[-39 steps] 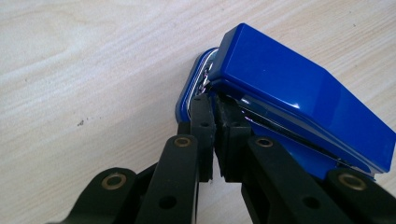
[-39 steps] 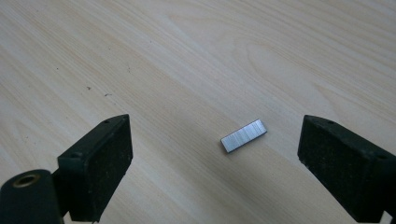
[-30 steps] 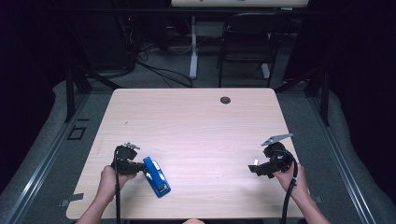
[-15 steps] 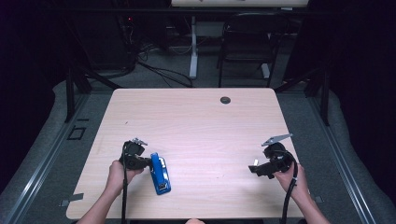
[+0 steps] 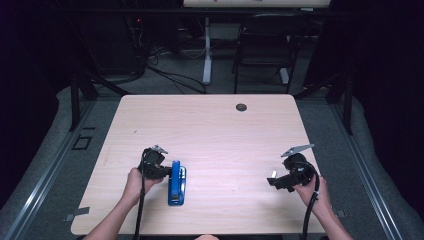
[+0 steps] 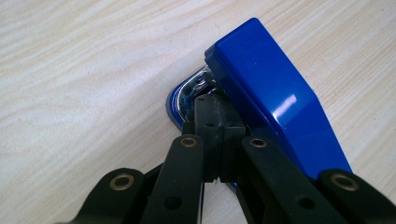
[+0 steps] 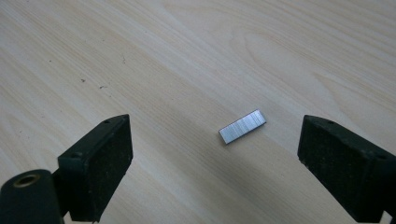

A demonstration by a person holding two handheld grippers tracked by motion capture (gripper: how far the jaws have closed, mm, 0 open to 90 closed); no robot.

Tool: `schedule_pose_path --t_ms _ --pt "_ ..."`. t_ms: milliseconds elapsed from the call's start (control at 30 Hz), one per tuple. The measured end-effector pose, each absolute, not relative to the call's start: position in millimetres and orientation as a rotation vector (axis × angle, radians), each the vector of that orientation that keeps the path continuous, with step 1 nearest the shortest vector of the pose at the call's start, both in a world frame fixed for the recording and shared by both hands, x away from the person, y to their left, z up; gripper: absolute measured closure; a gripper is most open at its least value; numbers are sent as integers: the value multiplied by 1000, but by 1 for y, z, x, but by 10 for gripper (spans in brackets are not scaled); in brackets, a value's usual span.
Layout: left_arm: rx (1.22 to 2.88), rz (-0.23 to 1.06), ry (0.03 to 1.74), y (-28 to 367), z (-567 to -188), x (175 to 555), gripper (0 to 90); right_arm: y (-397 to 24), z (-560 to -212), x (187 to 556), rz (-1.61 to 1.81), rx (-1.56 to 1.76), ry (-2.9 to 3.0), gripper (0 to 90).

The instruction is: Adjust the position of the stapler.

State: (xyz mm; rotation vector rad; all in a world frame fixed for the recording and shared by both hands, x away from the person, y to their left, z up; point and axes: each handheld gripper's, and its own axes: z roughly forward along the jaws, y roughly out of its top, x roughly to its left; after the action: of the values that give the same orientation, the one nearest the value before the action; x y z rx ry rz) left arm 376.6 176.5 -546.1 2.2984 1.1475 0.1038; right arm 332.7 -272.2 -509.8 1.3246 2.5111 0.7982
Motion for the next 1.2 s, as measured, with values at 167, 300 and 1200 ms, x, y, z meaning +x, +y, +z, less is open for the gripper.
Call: schedule_pose_path --t_ms 167,300,1200 --pt "2297 99 1131 172 -547 378 900 -271 -510 332 801 1328 2511 98" --pt "2303 95 1121 172 -548 380 900 -271 -510 333 797 1319 2513 98" --pt "2230 65 1155 164 -541 387 647 -272 -510 331 798 1319 2527 98"
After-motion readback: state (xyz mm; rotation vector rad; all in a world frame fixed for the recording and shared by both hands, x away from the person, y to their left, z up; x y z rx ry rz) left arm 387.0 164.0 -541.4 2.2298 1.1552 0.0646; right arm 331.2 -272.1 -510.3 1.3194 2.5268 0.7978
